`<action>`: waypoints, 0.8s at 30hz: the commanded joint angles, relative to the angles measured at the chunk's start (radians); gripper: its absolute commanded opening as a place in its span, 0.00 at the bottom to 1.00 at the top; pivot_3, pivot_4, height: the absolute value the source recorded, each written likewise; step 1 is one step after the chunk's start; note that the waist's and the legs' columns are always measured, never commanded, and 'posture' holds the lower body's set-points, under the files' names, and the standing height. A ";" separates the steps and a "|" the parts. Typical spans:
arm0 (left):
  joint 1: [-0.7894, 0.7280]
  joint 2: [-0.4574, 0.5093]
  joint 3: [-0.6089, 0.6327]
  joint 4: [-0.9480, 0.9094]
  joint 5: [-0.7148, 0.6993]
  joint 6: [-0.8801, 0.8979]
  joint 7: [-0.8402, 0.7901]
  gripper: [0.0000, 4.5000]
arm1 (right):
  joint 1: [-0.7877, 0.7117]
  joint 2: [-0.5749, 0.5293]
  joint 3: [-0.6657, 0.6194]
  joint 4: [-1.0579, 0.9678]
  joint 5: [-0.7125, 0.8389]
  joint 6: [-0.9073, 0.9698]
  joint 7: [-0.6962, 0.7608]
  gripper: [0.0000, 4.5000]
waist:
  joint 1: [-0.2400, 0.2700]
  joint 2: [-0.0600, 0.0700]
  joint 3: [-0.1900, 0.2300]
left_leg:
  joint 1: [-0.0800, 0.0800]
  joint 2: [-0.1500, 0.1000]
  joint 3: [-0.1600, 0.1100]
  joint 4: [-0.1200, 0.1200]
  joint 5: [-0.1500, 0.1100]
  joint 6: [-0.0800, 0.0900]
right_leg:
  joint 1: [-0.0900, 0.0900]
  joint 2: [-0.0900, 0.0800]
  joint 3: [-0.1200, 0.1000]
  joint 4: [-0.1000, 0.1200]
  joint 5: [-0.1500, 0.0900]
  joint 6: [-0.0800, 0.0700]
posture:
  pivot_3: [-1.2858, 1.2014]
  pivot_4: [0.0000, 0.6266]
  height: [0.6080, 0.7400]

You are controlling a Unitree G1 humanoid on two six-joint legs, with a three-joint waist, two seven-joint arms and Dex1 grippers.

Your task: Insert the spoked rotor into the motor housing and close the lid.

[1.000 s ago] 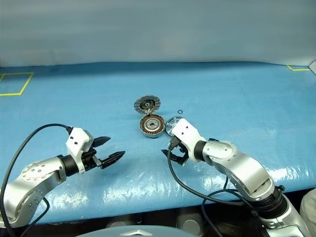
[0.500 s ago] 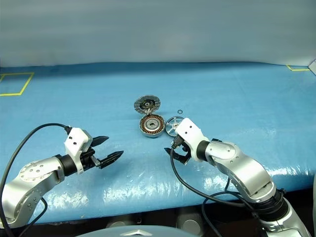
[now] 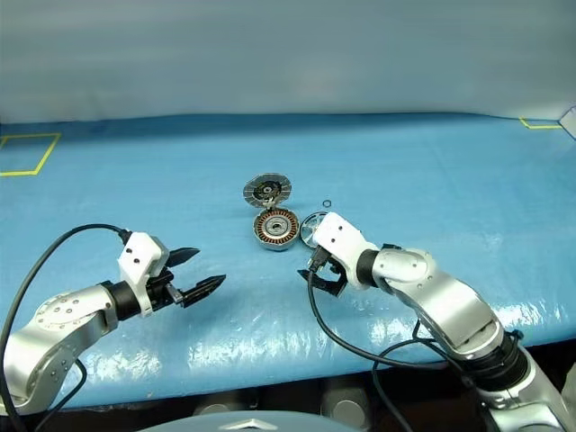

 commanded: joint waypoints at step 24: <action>0.197 -0.152 -0.050 0.028 0.101 -0.346 -0.028 1.00 | -0.459 0.283 0.344 0.708 -0.433 -0.361 0.368 0.99 | -0.002 0.000 0.000 | 0.000 0.000 0.000 -0.001 0.000 0.000 | -0.001 -0.001 0.000 0.000 0.004 -0.006 | 0.52 0.24 1.00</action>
